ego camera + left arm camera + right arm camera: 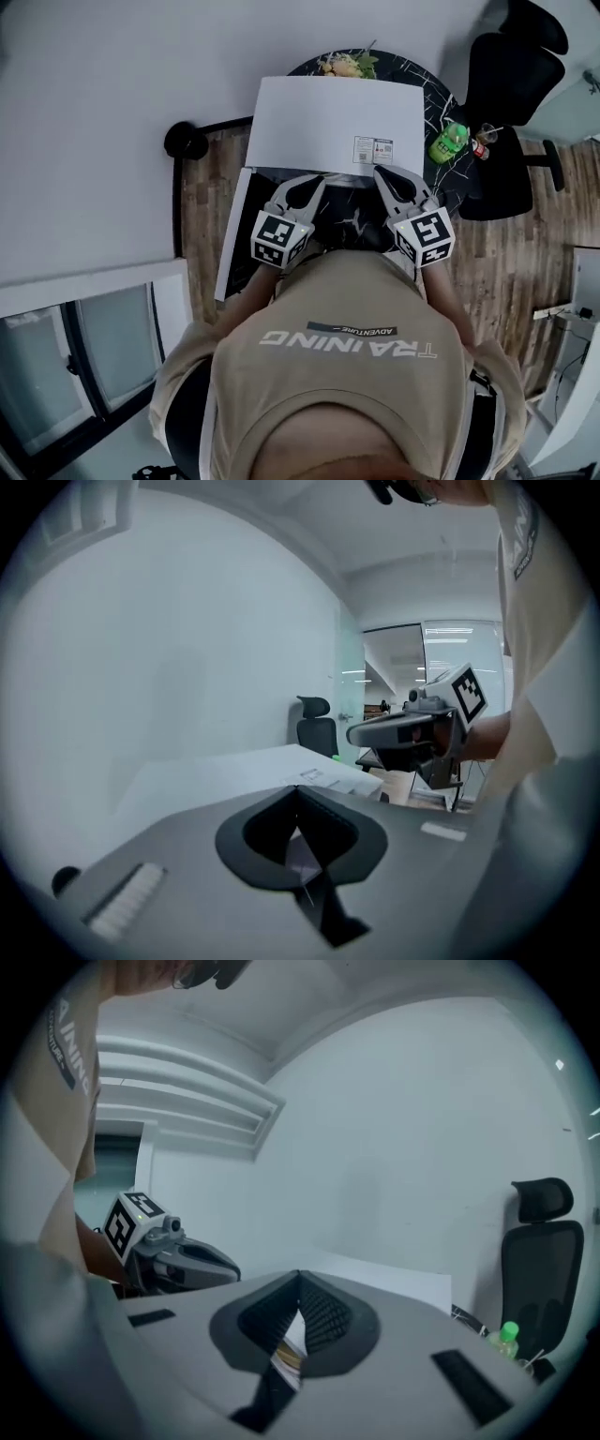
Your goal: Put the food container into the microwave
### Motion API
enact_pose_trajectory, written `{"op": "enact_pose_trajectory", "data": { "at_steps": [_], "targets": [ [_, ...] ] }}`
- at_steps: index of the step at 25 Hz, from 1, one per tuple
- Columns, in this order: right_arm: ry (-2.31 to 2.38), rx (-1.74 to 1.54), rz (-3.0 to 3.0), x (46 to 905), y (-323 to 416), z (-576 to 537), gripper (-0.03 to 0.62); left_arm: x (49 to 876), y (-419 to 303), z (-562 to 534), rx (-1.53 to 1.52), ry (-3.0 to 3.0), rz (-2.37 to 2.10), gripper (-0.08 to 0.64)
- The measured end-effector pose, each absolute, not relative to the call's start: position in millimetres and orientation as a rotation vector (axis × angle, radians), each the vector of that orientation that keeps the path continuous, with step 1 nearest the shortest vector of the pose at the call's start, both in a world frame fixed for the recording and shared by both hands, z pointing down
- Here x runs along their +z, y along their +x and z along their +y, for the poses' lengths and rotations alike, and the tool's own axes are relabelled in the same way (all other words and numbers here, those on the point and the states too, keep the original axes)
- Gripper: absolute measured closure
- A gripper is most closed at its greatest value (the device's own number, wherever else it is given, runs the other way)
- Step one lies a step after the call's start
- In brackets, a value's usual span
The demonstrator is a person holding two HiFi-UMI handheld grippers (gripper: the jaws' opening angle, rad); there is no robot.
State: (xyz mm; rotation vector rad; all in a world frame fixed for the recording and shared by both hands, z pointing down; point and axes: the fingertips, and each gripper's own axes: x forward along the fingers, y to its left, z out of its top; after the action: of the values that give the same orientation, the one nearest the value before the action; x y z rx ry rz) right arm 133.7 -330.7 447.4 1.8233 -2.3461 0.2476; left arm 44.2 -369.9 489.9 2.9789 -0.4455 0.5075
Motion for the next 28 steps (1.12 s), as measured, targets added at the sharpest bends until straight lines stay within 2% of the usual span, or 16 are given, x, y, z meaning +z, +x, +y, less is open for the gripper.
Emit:
{"op": "enact_pose_trajectory", "data": {
  "at_steps": [17,28],
  "targets": [
    [1.933,-0.075,-2.234,352,194,-378,0.583,319,96,-437,0.058,3.238,-0.589,0.551],
    [2.055,-0.067,-2.266,319,220,-383,0.583,301,116,-446,0.205,3.388,-0.655,0.551]
  ]
}}
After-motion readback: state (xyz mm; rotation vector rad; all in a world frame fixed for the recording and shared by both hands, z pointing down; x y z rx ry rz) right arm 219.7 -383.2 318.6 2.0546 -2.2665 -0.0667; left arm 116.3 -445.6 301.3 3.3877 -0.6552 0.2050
